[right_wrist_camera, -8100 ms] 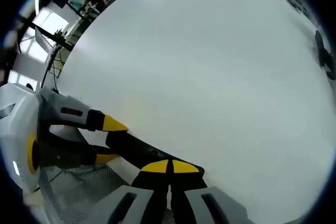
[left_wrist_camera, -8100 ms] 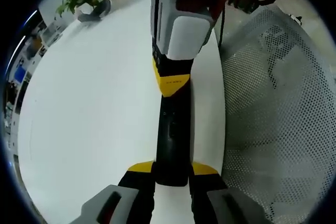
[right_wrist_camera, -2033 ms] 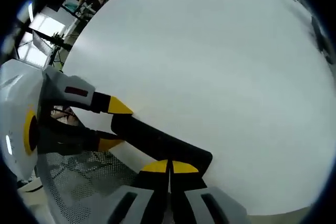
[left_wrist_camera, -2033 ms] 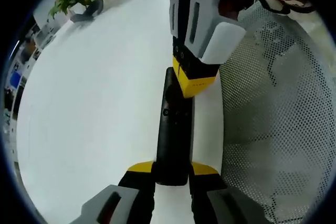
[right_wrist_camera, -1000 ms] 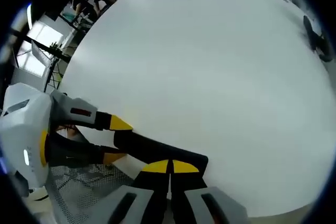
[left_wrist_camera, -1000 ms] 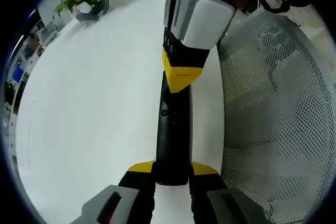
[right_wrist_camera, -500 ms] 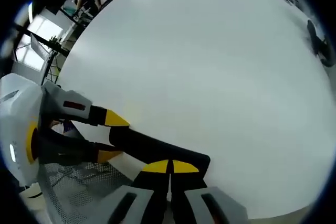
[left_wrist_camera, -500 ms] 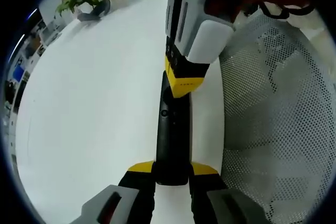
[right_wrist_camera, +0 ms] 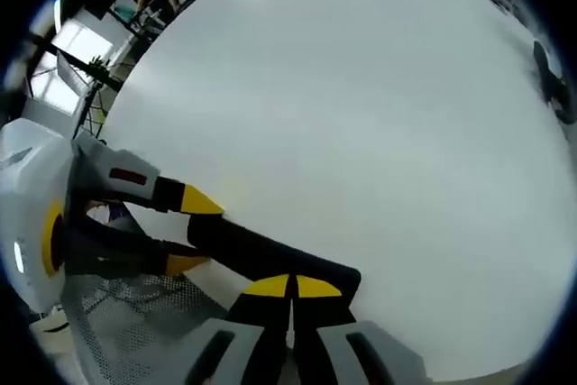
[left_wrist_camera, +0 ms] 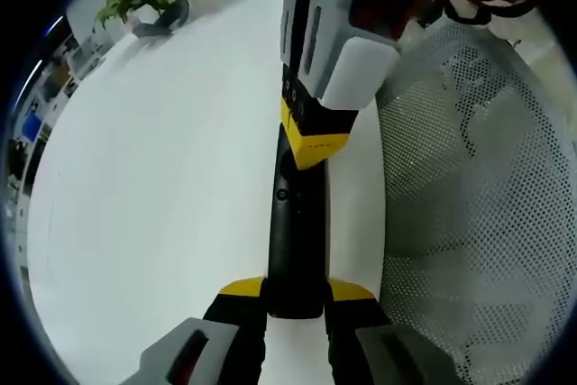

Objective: Press the specified remote control buttons in sequence, fully releasing each button before pressing the next.

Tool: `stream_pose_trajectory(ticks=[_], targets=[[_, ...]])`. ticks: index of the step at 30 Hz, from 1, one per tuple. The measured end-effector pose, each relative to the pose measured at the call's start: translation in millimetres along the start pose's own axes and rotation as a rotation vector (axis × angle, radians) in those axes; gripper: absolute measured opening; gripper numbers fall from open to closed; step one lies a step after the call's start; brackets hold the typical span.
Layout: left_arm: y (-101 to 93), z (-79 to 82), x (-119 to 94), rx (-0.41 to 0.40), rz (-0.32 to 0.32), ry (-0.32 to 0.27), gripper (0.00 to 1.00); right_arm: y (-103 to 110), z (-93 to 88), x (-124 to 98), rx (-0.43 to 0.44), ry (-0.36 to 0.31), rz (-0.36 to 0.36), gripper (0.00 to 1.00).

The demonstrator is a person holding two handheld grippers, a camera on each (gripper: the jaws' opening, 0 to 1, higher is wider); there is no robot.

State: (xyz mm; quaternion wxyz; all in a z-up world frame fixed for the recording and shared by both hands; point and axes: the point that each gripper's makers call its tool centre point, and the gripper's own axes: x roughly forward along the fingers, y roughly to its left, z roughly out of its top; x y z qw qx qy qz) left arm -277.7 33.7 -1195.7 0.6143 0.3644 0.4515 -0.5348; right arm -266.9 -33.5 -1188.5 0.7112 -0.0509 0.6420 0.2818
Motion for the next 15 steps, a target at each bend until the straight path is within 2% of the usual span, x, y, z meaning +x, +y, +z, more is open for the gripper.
stream_pose_trajectory(ticks=[3,15], targets=[[0.3,0.1,0.2,-0.003,0.0,-0.001,0.24,1.0,-0.7,-0.3,-0.041,-0.005,-0.012,0.0],[0.0,-0.1,0.0,-0.009,0.003,-0.008,0.24,-1.7,0.2,-0.8,0.034,-0.022,0.038,0.0]])
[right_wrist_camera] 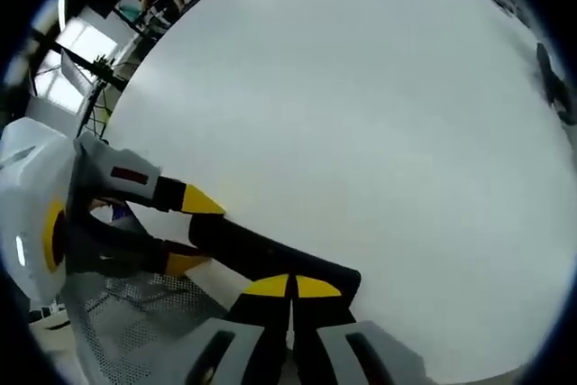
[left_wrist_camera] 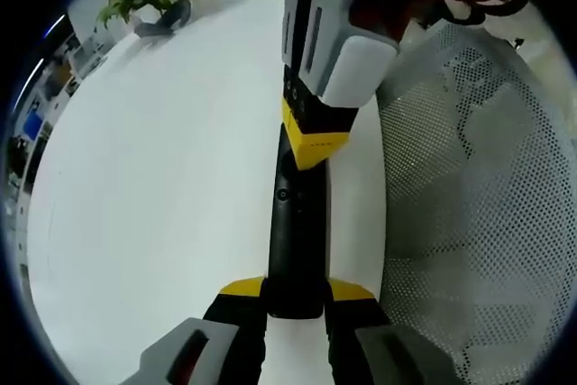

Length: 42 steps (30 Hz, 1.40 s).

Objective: Press the specified remote control buttons in sequence, fully releasing each button before pressing the next.

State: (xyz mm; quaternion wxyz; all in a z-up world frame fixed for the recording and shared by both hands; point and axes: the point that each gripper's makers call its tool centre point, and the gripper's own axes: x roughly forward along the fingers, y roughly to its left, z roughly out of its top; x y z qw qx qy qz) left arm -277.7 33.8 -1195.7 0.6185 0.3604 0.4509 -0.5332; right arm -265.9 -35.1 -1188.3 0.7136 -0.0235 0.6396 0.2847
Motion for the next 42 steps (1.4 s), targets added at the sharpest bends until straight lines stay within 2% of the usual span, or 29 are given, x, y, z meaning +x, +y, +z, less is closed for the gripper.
stream_pose_trajectory(ticks=[9,25,42], targets=[[-0.2,-0.3,-0.2,0.007,0.003,-0.015,0.24,3.1,-1.3,-3.0,0.055,0.004,0.04,0.0],[-1.1,0.4,-0.8,0.0,0.008,-0.027,0.24,14.7,16.9,-2.2,0.029,-0.012,0.049,0.0],[-0.1,0.6,-1.0,-0.017,0.004,-0.035,0.24,19.3,21.3,8.2,0.013,0.012,0.055,0.0]])
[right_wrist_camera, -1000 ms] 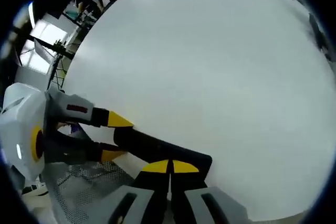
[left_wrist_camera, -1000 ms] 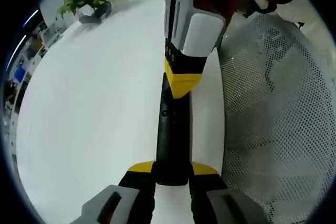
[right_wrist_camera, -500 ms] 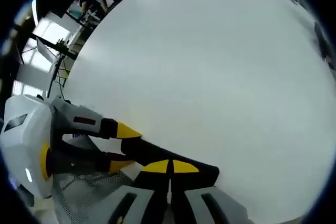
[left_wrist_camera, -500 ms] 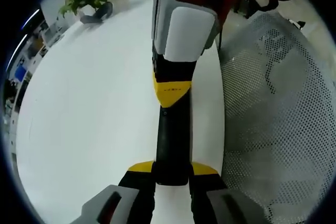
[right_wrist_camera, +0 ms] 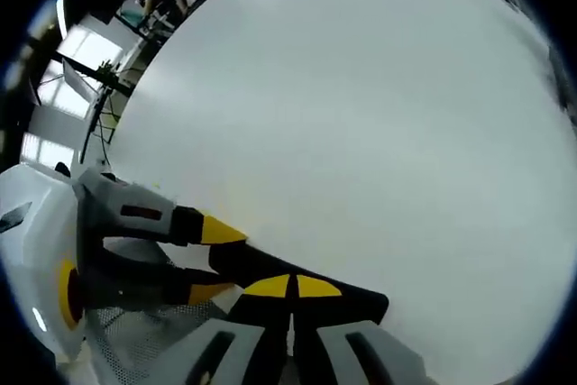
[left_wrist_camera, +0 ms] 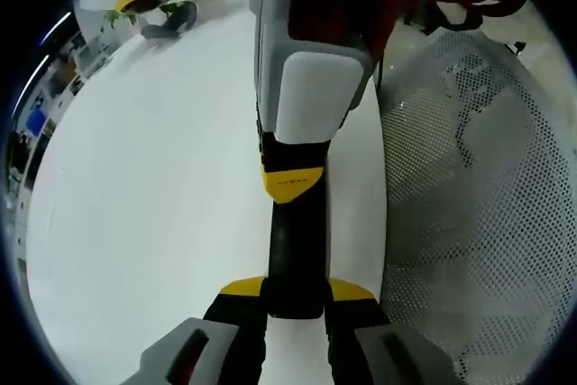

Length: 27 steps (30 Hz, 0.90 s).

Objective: Press the specified remote control buttons in sequence, fully releasing each button before pressing the next.

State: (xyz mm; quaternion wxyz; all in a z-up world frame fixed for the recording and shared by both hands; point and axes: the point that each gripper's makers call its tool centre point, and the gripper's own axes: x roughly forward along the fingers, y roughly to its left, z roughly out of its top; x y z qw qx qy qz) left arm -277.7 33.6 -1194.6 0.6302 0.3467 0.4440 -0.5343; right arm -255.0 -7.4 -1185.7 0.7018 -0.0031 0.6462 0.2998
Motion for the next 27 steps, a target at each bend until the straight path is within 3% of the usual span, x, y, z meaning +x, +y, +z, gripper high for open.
stream_pose_trajectory(ticks=[27], targets=[[0.7,0.2,1.3,-0.018,0.007,0.0,0.24,-1.1,1.1,2.6,-0.005,-0.005,0.002,0.0]])
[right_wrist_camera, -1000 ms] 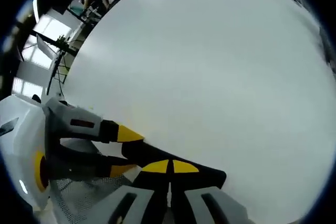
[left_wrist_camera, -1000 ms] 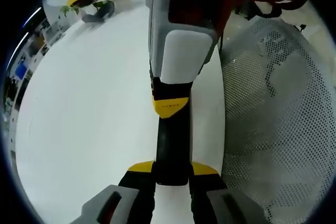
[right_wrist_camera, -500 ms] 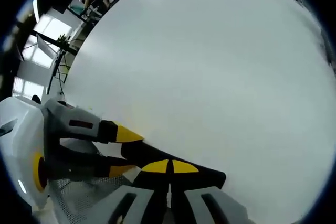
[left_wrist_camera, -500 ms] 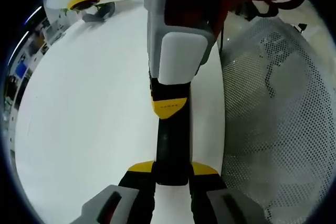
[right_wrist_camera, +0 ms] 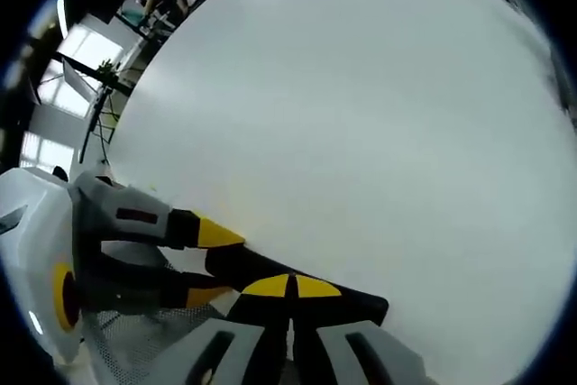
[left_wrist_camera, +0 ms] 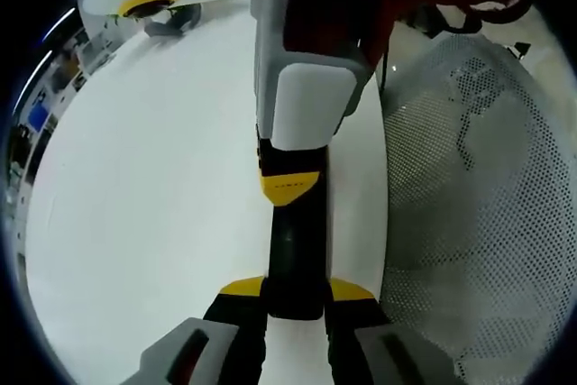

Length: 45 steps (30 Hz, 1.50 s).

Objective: Press the specified remote control buttons in sequence, fully releasing each button before pressing the next.

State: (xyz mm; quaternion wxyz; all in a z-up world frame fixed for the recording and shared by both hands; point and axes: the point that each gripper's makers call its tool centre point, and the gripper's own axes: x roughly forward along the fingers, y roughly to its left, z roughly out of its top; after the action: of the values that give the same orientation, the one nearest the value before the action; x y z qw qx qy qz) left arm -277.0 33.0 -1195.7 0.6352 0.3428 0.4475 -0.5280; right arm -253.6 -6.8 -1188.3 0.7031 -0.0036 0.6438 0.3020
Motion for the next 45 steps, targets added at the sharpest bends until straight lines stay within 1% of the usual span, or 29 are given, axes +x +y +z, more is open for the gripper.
stream_pose_trajectory(ticks=[5,7,12,17,20,25,29,31,35,38,41,43,45], targets=[[-0.2,0.1,-0.3,0.002,0.001,0.003,0.24,-1.1,1.0,0.5,-0.01,-0.022,0.009,0.0],[-0.4,0.2,-0.5,0.002,0.002,0.003,0.24,-0.9,0.3,-1.0,0.011,-0.033,0.015,0.0],[-0.2,0.2,-0.1,0.003,0.002,0.001,0.24,-0.1,-1.0,-4.0,-0.019,-0.043,0.012,0.0],[-0.2,0.4,-0.1,0.0,0.001,0.001,0.24,4.5,0.7,-10.3,-0.005,-0.061,0.037,0.0],[0.1,0.4,0.3,-0.003,0.002,-0.001,0.24,6.5,-3.8,-9.0,-0.011,-0.036,0.037,0.0],[0.0,0.6,-0.3,-0.01,0.005,-0.007,0.24,6.8,-11.2,-4.9,-0.015,-0.014,0.037,0.0],[0.0,0.6,-0.5,-0.009,0.004,-0.009,0.24,4.8,-11.3,-4.0,-0.026,-0.016,0.02,0.0],[0.0,0.6,-0.4,-0.008,0.005,-0.009,0.24,5.5,-11.2,-3.6,-0.047,-0.016,0.01,0.0],[-0.3,0.5,-0.9,0.0,-0.002,-0.008,0.24,4.5,-10.6,-3.3,-0.055,-0.002,0.005,0.0],[-0.5,0.5,-1.2,0.001,-0.005,-0.009,0.24,4.1,-10.2,-2.9,-0.051,0.006,0.008,0.0],[-0.1,0.3,-0.7,0.002,-0.007,-0.01,0.24,3.1,-9.7,-2.9,-0.029,0.014,0.018,0.0],[-0.3,0.3,-0.8,0.004,-0.007,-0.009,0.24,2.5,-9.3,-2.8,0.002,0.019,0.034,0.0],[-0.3,0.3,-0.8,0.005,-0.006,-0.01,0.24,2.3,-9.3,-2.8,0.011,0.022,0.041,0.0]])
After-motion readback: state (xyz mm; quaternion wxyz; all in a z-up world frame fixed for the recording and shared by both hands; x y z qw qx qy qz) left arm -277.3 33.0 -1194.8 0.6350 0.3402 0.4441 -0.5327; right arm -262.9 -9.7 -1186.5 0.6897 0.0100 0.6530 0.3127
